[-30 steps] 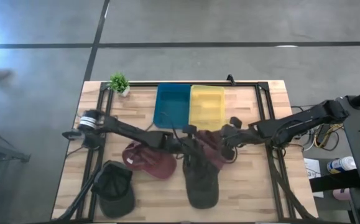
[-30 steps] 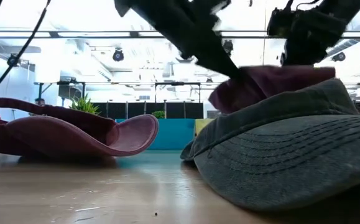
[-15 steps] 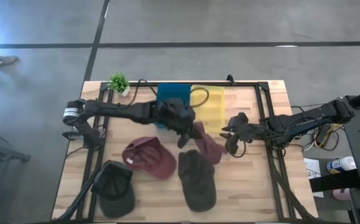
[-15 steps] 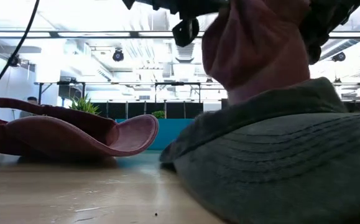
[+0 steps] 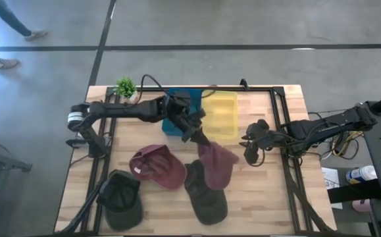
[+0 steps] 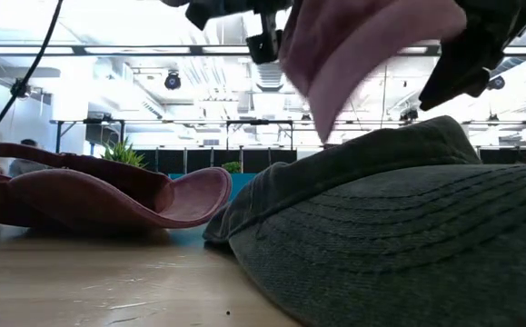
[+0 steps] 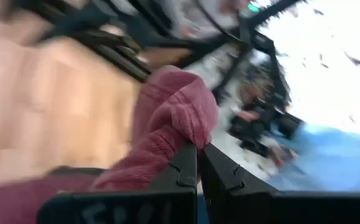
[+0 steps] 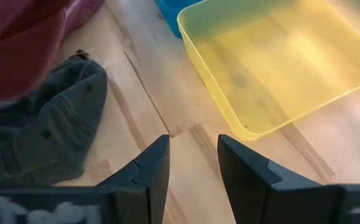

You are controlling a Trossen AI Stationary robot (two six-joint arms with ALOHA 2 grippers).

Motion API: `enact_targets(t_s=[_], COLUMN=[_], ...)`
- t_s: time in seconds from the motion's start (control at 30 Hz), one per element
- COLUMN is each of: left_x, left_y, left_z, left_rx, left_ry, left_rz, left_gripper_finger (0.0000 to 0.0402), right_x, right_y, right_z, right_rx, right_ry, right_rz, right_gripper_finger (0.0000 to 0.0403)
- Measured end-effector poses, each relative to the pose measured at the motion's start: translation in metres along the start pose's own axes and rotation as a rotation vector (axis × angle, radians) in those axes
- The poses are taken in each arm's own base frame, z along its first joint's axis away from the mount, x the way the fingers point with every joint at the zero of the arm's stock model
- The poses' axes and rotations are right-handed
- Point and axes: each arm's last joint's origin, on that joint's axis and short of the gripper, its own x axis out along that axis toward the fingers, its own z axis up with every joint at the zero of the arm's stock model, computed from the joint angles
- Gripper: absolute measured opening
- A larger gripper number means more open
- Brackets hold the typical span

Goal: Pick & Place hat
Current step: Put the bottom red cap into the blue bin

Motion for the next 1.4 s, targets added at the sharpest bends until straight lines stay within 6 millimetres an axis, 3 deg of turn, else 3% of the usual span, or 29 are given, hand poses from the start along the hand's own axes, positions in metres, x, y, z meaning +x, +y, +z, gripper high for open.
enact_targets(t_s=[0.17,0.33,0.6,0.87,1.1,1.27,1.4], left_x=[-0.026,-0.059,-0.117,-0.162,-0.158,-0.143,-0.138], left_y=[0.002,0.000,-0.006,0.016,0.042,0.068,0.072], left_z=[0.013,0.030,0.049,0.053,0.052,0.040,0.036], left_rx=[0.150,0.288,0.331,0.381,0.426,0.336,0.262], left_ry=[-0.097,-0.045,0.063,0.149,0.231,0.395,0.436], left_rz=[0.294,0.617,0.849,0.931,0.910,0.877,0.832], left_gripper_finger=[0.0003,0.0003,0.0002,0.0002,0.0002,0.0002,0.0002], right_x=[0.000,-0.001,-0.001,-0.001,-0.001,0.000,0.000], right_y=[0.000,-0.001,-0.001,-0.001,-0.001,-0.001,-0.001], right_z=[0.000,0.000,-0.001,-0.001,-0.001,-0.001,-0.001], right_rx=[0.017,0.019,0.015,0.016,0.017,0.027,0.030], right_ry=[0.002,0.005,0.008,0.008,0.003,0.004,0.004], right_rz=[0.002,0.005,0.002,0.001,-0.005,-0.006,-0.005], right_gripper_finger=[0.0125,0.0123,0.0129,0.0123,0.0123,0.0125,0.0121])
